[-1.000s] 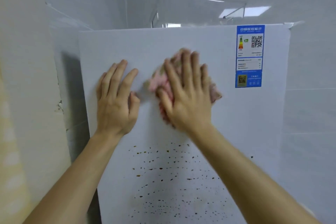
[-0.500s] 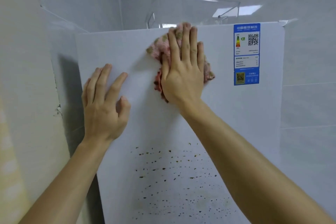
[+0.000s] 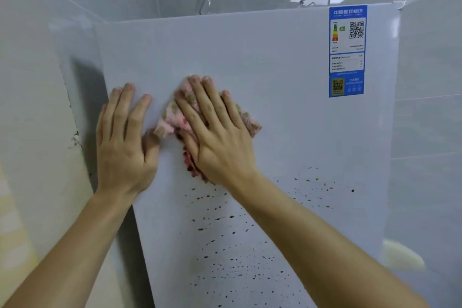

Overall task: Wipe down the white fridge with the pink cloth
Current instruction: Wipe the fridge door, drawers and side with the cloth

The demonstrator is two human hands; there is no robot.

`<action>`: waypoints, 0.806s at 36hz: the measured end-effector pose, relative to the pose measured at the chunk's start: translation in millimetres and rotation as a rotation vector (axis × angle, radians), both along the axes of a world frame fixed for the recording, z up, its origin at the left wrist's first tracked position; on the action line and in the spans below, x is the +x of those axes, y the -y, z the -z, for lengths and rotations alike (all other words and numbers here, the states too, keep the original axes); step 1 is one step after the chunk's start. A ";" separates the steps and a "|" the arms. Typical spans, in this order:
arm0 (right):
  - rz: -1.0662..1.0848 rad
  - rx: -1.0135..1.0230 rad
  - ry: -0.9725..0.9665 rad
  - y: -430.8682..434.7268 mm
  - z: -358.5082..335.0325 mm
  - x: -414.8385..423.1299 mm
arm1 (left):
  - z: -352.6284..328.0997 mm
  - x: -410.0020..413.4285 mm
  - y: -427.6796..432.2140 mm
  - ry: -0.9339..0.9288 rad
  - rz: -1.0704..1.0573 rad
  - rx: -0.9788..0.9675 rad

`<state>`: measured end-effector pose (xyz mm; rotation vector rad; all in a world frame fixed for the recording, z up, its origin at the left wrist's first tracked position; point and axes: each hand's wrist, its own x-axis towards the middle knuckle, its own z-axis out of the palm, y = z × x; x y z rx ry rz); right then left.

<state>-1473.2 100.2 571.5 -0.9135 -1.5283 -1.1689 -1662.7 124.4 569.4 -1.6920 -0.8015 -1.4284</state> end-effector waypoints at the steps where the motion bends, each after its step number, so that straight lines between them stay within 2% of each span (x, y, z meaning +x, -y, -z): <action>1: 0.013 0.031 -0.053 -1.2 -13.5 2.5 | -0.3 -1.0 -0.5 0.002 -0.001 0.004; 5: 0.021 0.111 -0.293 -4.2 -63.1 -9.8 | 2.1 -4.9 -1.1 0.003 0.013 0.002; 8: 0.046 0.113 -0.352 -6.2 -65.6 -23.1 | 3.7 -11.1 -1.9 -0.016 0.039 0.000; 11: 0.012 0.083 -0.300 -6.5 -44.5 -31.6 | 7.1 -14.0 -2.3 -0.009 0.040 -0.011; 20: -0.011 -0.065 0.027 2.5 47.5 -21.5 | 13.8 -14.2 1.0 -0.012 0.053 -0.069; 25: 0.032 -0.058 0.153 6.2 38.4 -7.9 | 19.2 -25.1 3.2 -0.059 -0.005 -0.084; 29: 0.030 -0.019 0.103 3.8 4.8 -14.9 | 16.1 -37.9 2.3 -0.078 -0.049 -0.067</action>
